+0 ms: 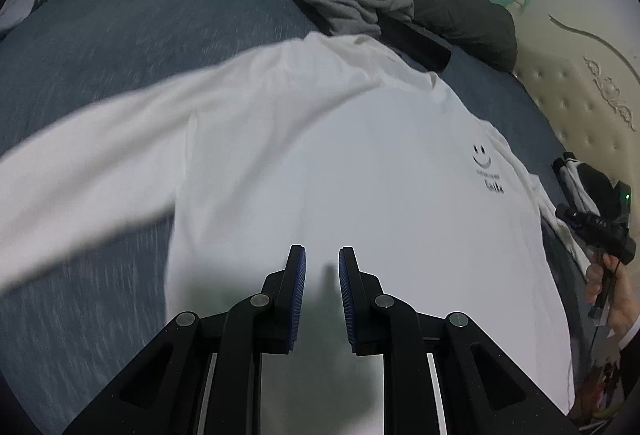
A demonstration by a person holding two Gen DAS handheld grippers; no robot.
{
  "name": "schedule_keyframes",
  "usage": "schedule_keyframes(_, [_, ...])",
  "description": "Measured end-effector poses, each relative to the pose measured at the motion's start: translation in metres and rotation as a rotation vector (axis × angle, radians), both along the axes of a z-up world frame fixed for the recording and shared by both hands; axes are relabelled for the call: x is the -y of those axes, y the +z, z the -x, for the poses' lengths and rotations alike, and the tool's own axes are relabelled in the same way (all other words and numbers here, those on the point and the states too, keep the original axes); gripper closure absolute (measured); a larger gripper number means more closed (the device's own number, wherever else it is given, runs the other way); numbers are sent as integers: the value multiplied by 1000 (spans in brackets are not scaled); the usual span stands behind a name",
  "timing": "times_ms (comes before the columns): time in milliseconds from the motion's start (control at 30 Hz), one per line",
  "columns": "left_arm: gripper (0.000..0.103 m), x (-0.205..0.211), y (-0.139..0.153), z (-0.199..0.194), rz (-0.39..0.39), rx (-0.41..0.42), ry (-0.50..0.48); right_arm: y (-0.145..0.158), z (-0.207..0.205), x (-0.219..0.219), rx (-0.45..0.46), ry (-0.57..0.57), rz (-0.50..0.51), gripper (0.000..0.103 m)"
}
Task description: Fold clothes
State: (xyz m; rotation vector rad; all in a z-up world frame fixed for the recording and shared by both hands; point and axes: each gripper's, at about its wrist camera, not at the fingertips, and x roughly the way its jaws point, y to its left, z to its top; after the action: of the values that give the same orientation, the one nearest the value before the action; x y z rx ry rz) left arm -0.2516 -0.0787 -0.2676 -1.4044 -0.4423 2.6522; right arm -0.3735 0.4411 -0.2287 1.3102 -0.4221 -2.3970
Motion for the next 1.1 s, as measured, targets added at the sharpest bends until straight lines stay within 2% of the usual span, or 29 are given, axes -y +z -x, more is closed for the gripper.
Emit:
schedule_keyframes(233, [73,2,24,89,49,-1,-35,1,57,46,-31,83,-65,75])
schedule_keyframes(600, [73,6,22,199,142,50,-102,-4,154,113,-38,162,-154,70])
schedule_keyframes(833, [73,12,9,253,185,79,-111,-11,190,160,-51,256,-259,69])
schedule_keyframes(1100, [73,13,-6,283,180,100,-129,-26,219,185,-13,293,-301,68])
